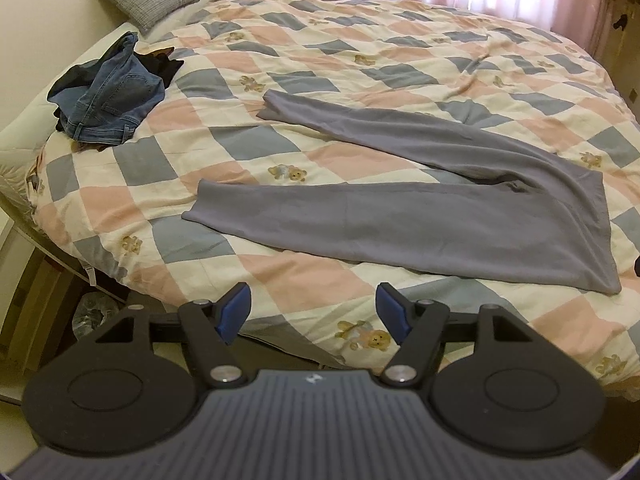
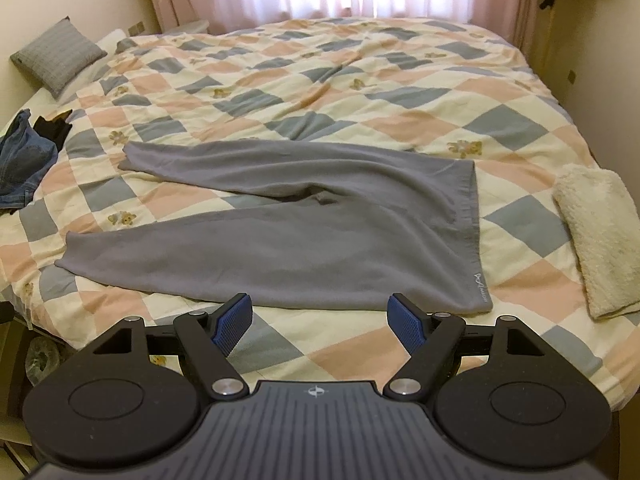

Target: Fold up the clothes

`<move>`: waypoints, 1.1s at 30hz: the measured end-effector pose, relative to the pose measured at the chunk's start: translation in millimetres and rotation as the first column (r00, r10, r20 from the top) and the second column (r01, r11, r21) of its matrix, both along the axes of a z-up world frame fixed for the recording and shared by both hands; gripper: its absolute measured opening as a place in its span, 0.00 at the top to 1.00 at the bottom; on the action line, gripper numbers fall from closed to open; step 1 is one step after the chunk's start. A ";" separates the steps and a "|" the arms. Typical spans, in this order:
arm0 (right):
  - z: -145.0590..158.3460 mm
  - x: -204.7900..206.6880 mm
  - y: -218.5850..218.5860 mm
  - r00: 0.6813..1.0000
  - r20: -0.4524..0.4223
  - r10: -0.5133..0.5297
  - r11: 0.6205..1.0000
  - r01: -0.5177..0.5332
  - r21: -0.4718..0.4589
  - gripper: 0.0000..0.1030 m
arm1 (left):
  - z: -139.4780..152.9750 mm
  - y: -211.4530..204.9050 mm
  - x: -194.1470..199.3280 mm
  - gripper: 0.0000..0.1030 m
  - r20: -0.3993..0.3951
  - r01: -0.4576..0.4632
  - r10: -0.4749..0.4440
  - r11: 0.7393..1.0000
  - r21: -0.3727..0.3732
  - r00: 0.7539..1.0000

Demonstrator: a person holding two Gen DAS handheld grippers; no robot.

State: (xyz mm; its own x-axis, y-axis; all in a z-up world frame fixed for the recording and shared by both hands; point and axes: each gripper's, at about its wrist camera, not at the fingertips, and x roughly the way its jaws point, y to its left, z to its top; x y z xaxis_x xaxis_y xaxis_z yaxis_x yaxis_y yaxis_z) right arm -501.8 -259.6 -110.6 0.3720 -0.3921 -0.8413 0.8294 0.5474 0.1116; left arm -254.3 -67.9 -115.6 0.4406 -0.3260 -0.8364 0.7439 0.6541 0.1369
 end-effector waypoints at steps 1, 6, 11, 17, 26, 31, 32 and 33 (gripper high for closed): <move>-1.8 3.0 -2.7 1.000 -0.001 0.001 1.000 -0.001 0.006 0.26 | -1.2 -2.2 2.7 0.36 -0.002 0.004 -0.004 1.000 0.001 1.000; -14.1 20.6 -19.9 1.000 -0.012 0.009 0.999 -0.008 0.033 0.24 | -8.0 -21.8 24.1 0.20 0.033 0.049 -0.049 0.999 0.012 0.998; -33.7 39.2 -61.0 0.999 -0.003 0.032 0.998 -0.032 0.055 0.24 | -18.7 -75.9 63.5 0.13 0.146 0.196 -0.198 0.980 0.031 0.969; -49.5 54.5 -156.8 0.999 0.044 -0.005 0.997 0.001 0.075 0.24 | -52.4 -178.6 152.1 0.14 0.127 0.419 -0.416 0.908 0.000 0.901; -111.5 53.6 -302.3 0.999 0.019 -0.037 0.998 0.036 0.056 0.40 | -164.1 -337.0 280.6 0.67 0.064 0.730 -0.755 0.649 0.214 0.653; -152.3 53.5 -356.3 0.992 -0.107 0.059 0.998 -0.058 0.012 0.48 | -220.5 -384.4 352.9 0.67 0.044 0.793 -0.858 0.491 0.361 0.512; -159.8 52.7 -366.2 0.991 -0.121 0.065 0.998 -0.063 0.013 0.48 | -229.8 -391.3 361.4 0.67 0.030 0.801 -0.874 0.458 0.384 0.485; -166.5 52.4 -374.5 0.989 -0.130 0.067 0.998 -0.066 0.016 0.48 | -240.1 -398.6 369.1 0.67 0.009 0.814 -0.893 0.415 0.407 0.451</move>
State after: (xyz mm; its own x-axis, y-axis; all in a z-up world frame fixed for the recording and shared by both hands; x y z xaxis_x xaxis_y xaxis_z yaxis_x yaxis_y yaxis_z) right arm -449.5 -634.1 -277.1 0.2838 -0.3599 -0.8888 0.7991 0.6011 0.0117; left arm 114.8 -466.4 -355.6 0.2403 -0.3811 -0.8927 0.8172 -0.4169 0.3980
